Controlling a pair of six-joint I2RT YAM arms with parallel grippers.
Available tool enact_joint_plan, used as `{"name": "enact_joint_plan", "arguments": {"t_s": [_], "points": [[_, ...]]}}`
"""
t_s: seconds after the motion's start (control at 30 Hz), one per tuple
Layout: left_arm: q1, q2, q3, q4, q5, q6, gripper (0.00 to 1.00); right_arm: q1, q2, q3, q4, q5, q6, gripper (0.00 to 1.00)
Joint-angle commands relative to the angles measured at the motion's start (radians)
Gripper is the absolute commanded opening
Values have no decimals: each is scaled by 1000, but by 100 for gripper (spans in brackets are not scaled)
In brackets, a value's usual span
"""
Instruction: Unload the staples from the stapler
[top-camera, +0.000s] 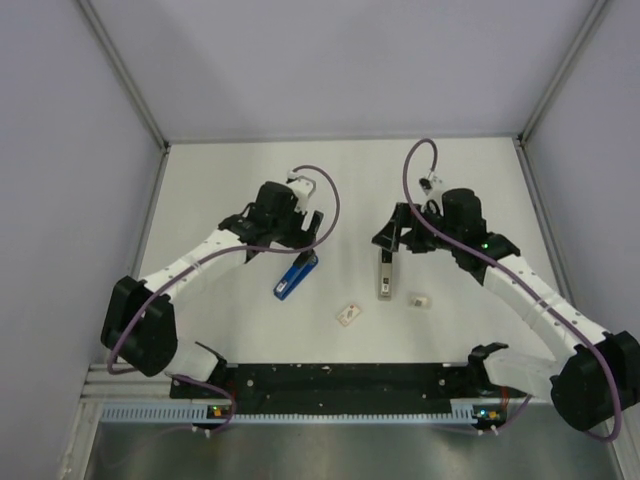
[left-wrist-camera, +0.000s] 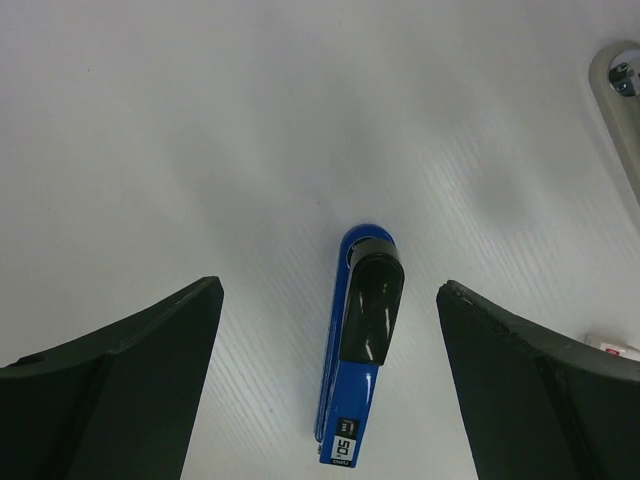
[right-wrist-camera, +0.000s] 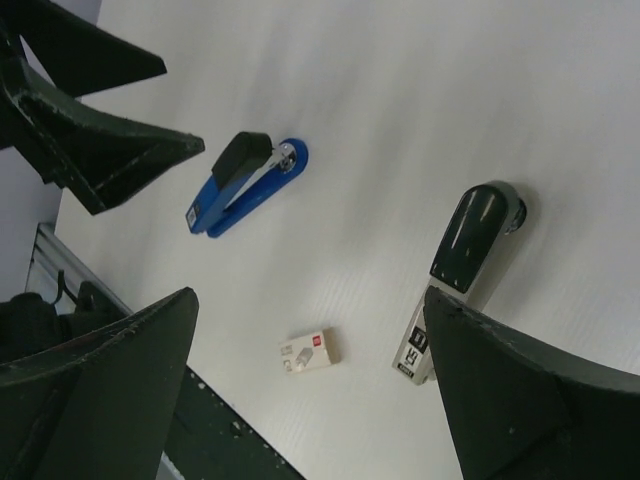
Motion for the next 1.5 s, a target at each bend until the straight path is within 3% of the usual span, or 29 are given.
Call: {"name": "enact_joint_plan", "arguments": {"t_s": [0.0, 0.43, 1.07, 1.17, 1.37, 1.4, 1.47], "points": [[-13, 34, 62, -40, -6, 121, 94, 63, -12, -25, -6, -30, -13, 95], [-16, 148, 58, -62, 189, 175, 94, 91, -18, -42, -11, -62, -21, 95], [-42, 205, 30, -89, 94, 186, 81, 90, -10, -57, -9, -85, -23, 95], [-45, 226, 41, -97, 82, 183, 73, 93, -12, -60, -9, -84, -23, 95], [-46, 252, 55, -105, 74, 183, 48, 91, -17, -65, -6, -84, -23, 95], [-45, 251, 56, -106, 73, 183, 42, 91, -15, -65, -7, -84, -23, 95], [-45, 245, 61, -106, 68, 181, 20, 91, -17, -65, -4, -81, -21, 95]]}}
